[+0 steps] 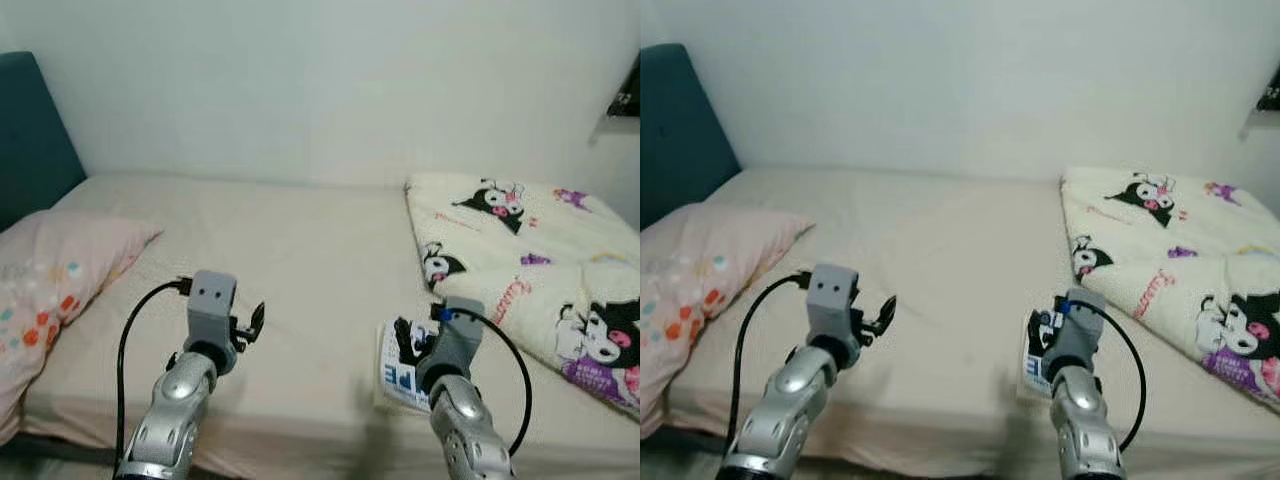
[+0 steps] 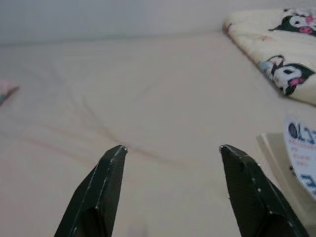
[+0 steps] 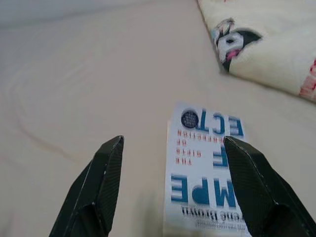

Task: Clean up the room

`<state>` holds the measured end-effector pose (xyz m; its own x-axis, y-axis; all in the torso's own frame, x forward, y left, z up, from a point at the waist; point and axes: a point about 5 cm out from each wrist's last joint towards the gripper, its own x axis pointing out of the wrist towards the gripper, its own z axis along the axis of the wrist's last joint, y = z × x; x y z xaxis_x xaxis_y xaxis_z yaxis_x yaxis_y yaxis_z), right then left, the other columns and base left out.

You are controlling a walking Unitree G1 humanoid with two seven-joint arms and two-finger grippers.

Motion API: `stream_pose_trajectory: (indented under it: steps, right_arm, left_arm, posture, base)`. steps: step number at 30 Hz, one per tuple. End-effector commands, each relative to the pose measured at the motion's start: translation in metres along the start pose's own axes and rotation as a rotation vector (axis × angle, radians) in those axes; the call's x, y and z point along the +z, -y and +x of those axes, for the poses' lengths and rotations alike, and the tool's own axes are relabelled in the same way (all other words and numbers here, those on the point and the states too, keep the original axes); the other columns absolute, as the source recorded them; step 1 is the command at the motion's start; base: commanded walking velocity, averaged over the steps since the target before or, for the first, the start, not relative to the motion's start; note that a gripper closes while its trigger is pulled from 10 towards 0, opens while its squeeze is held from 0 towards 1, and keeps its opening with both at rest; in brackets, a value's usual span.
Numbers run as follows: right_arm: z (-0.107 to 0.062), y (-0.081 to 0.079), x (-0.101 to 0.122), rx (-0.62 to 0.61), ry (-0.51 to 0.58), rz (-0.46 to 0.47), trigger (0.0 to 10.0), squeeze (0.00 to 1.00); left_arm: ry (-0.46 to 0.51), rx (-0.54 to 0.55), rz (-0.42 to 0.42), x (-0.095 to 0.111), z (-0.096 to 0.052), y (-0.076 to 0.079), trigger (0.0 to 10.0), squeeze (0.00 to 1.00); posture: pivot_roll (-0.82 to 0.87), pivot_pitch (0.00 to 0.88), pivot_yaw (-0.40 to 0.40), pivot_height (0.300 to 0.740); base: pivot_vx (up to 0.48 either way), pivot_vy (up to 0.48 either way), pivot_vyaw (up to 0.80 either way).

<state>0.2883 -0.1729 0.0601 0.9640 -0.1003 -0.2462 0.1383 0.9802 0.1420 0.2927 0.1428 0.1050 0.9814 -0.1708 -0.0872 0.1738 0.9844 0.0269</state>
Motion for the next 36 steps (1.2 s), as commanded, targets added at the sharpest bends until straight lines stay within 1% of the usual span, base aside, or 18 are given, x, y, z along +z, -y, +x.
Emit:
stream_pose_trajectory:
  steps: [1,13,18,19,21,24,25,30,31,32,34,35,36]
  right_arm:
    - [-0.002,0.001,-0.008,-0.006,-0.032,0.003,10.0,0.0]
    - [-0.003,0.001,-0.009,-0.007,-0.034,0.011,10.0,0.0]
    - [-0.003,0.0,-0.011,0.005,-0.046,0.03,10.0,0.0]
    - [-0.004,-0.001,-0.013,0.008,-0.059,0.047,10.0,0.0]
    - [-0.006,-0.002,-0.019,0.006,-0.081,0.119,10.0,0.0]
    - [-0.008,-0.002,-0.025,0.002,-0.088,0.193,10.0,0.0]
    - [-0.009,-0.003,-0.027,0.001,-0.084,0.209,10.0,0.15]
    - [-0.009,-0.003,-0.027,0.0,-0.081,0.22,10.0,0.15]
    - [-0.01,-0.002,-0.028,-0.015,-0.077,0.241,10.0,0.88]
    - [-0.01,-0.003,-0.029,-0.036,-0.067,0.288,10.0,0.89]
    - [-0.01,-0.003,-0.029,-0.039,-0.062,0.305,10.0,0.89]
    - [-0.01,-0.004,-0.029,-0.037,-0.054,0.326,10.0,1.0]
    - [-0.01,-0.004,-0.029,-0.037,-0.054,0.326,10.0,1.0]
  left_arm:
    - [-0.014,-0.007,0.005,-0.003,0.0,0.0,10.0,0.0]
    - [-0.011,-0.026,0.008,-0.003,0.0,0.004,10.0,0.0]
    - [-0.007,-0.035,0.014,-0.002,0.0,0.004,10.0,0.0]
    - [-0.002,-0.04,0.018,-0.001,0.0,0.004,10.0,0.0]
    - [0.022,-0.069,0.043,0.003,0.0,0.002,10.0,0.0]
    - [0.045,-0.111,0.074,0.007,-0.001,-0.001,10.0,0.0]
    - [0.055,-0.122,0.078,0.009,-0.002,-0.004,10.0,0.0]
    - [0.062,-0.128,0.08,0.011,-0.002,-0.005,10.0,0.0]
    - [0.078,-0.137,0.077,0.014,-0.003,-0.008,10.0,0.0]
    - [0.103,-0.154,0.078,0.021,-0.005,-0.012,10.0,0.0]
    - [0.109,-0.16,0.079,0.022,-0.005,-0.013,10.0,0.0]
    - [0.111,-0.166,0.087,0.022,-0.005,-0.014,10.0,0.0]
    - [0.111,-0.166,0.087,0.022,-0.005,-0.014,10.0,0.0]
  posture:
    - [0.02,0.02,-0.025,0.61]
    - [0.02,0.025,-0.024,0.56]
    - [0.02,0.031,-0.024,0.56]
    - [0.02,0.048,-0.021,0.56]
    - [0.03,0.078,-0.012,0.56]
    - [0.04,0.091,-0.003,0.56]
    - [0.04,0.099,0.003,0.56]
    - [0.04,0.101,0.004,0.56]
    - [0.05,0.112,0.011,0.56]
    - [0.06,0.117,0.016,0.56]
    - [0.06,0.117,0.016,0.56]
    - [0.06,0.12,0.018,0.56]
    - [0.06,0.12,0.018,0.56]
  base:
    - [0.0,0.0,0.0]
    - [0.0,0.0,0.0]
    - [0.0,0.0,0.0]
    - [0.0,0.0,0.0]
    - [0.0,0.0,0.0]
    - [0.0,0.0,0.0]
    - [0.0,0.0,0.0]
    - [0.0,0.0,0.0]
    - [0.0,0.0,0.0]
    - [0.0,0.0,0.0]
    - [0.0,0.0,0.0]
    - [0.0,0.0,0.0]
    - [0.0,0.0,0.0]
